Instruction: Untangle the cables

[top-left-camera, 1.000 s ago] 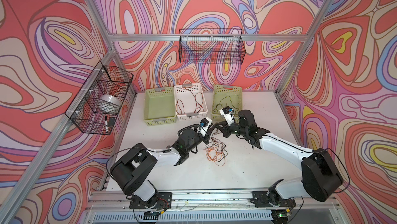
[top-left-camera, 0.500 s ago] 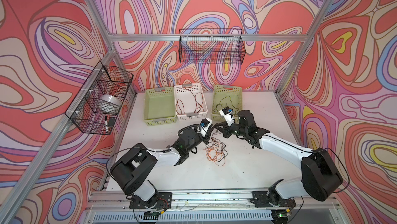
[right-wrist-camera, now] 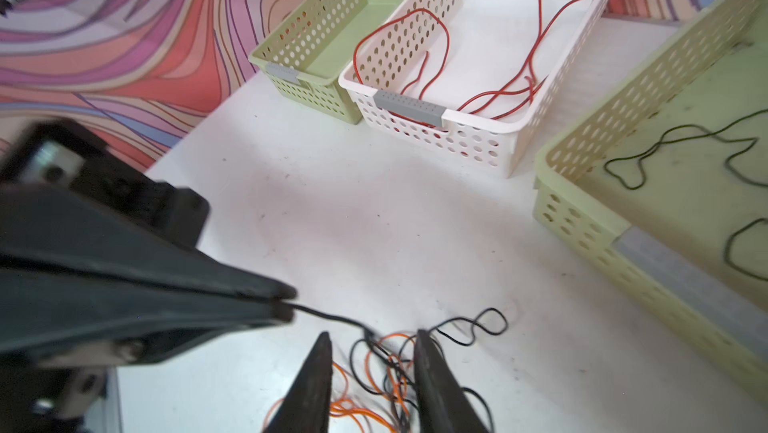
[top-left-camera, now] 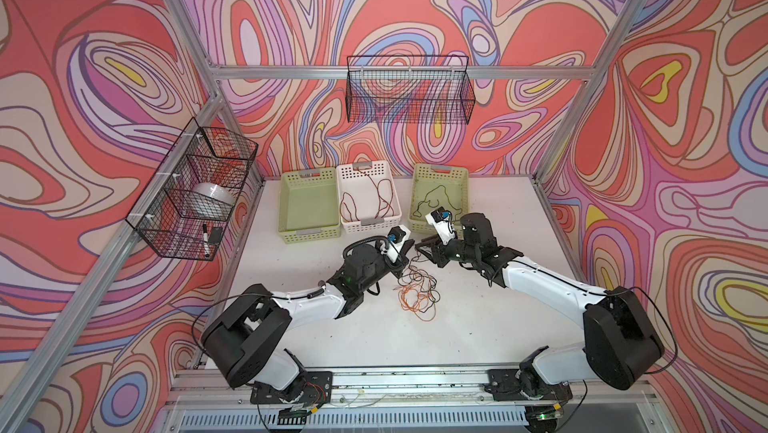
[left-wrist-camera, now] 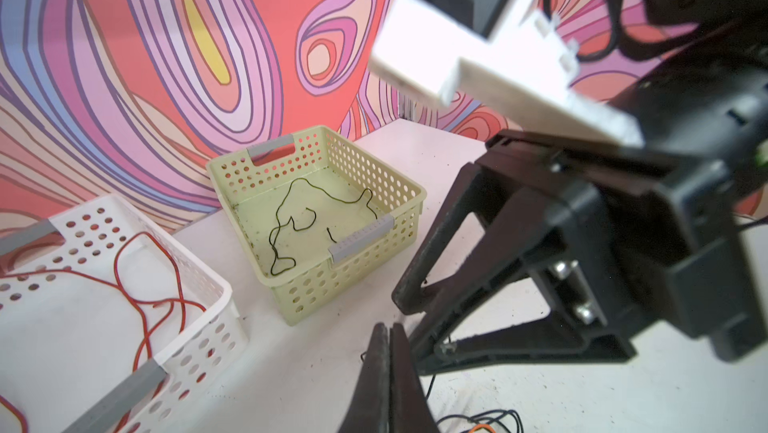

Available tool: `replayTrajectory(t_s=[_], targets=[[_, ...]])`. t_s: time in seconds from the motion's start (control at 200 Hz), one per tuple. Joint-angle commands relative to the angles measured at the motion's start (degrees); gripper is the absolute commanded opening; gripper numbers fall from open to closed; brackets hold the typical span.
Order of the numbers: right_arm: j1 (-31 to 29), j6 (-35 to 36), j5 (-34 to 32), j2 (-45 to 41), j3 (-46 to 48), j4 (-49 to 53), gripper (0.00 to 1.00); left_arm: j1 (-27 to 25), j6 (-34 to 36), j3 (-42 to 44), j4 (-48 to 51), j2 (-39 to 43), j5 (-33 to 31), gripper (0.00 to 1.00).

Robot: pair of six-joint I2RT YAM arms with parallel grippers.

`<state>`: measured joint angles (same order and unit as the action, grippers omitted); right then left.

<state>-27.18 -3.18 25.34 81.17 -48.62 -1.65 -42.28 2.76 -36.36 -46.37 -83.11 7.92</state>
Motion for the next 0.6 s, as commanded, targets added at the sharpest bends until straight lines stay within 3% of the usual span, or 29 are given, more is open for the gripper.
replayTrajectory(t_s=[0.0, 0.15, 0.33, 0.596], targets=[[1.64, 2.17, -4.33, -3.90, 1.89, 0.68, 0.42, 0.28, 3.03, -5.34, 10.18, 5.62, 0.99, 0.00], [1.61, 5.28, -5.13, -5.83, 3.13, 1.54, 0.47, 0.25, 4.04, -8.72, 16.99, 9.55, 2.48, 0.00], [1.59, 3.40, 2.20, -8.37, 6.33, -5.97, 0.48, -0.64, 5.40, -12.86, 21.30, 11.37, 2.58, 0.00], [0.36, -0.39, 8.03, -3.67, 5.00, -11.03, 0.49, -1.92, 7.30, -19.68, 24.50, 11.66, 2.68, 0.00]])
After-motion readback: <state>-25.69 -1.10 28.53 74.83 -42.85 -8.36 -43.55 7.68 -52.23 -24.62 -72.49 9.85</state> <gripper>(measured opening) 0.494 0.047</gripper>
